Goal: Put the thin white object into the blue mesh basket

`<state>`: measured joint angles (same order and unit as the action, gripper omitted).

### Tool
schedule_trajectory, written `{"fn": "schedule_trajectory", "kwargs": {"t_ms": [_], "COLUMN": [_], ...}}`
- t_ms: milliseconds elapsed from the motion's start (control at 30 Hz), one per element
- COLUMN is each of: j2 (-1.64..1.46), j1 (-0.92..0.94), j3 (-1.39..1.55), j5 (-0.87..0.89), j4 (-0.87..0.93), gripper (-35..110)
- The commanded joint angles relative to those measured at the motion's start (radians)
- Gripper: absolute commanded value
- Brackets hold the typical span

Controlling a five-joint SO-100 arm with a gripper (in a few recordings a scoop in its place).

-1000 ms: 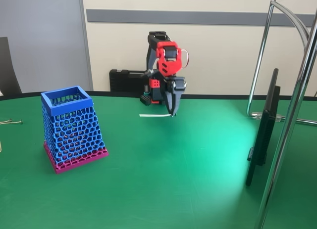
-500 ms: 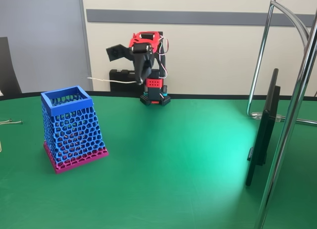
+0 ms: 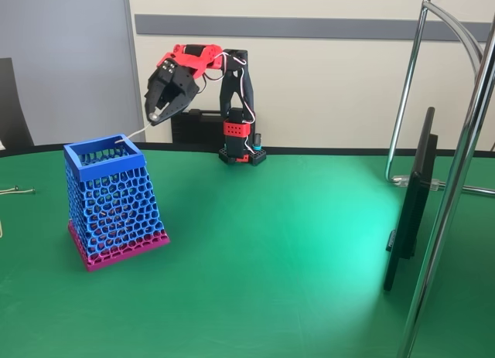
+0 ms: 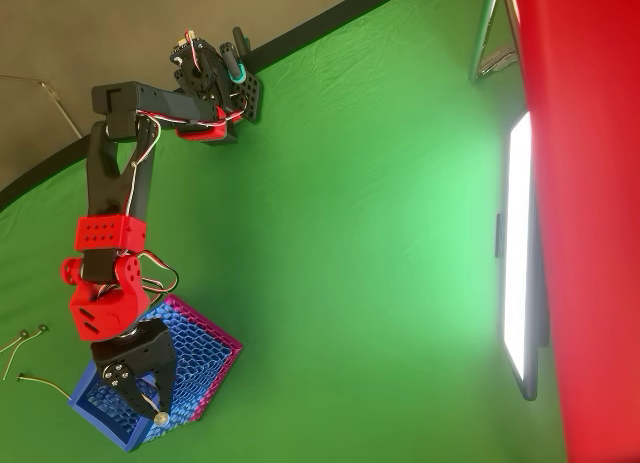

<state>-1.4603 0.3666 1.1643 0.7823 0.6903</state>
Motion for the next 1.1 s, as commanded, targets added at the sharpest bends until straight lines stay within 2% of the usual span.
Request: {"fn": "schedule_trajectory", "kwargs": {"t_ms": [0, 133, 300, 400, 600, 700, 1067], "j2": [-0.005, 0.006, -0.072, -0.143, -0.331, -0.434, -0.861], "j1": [0.021, 0.051, 0.120, 0.161, 0.189, 0.172, -0.178], "j3": [-0.038, -0.048, 0.049, 0.146, 0.334, 0.420, 0.867], "j5": [0.041, 0.101, 0.169, 0.192, 0.129, 0.051, -0.546], "j4": [-0.015, -0.020, -0.077, -0.152, -0.256, -0.291, -0.310], "gripper": [0, 1, 16, 19, 19, 18, 17]}}
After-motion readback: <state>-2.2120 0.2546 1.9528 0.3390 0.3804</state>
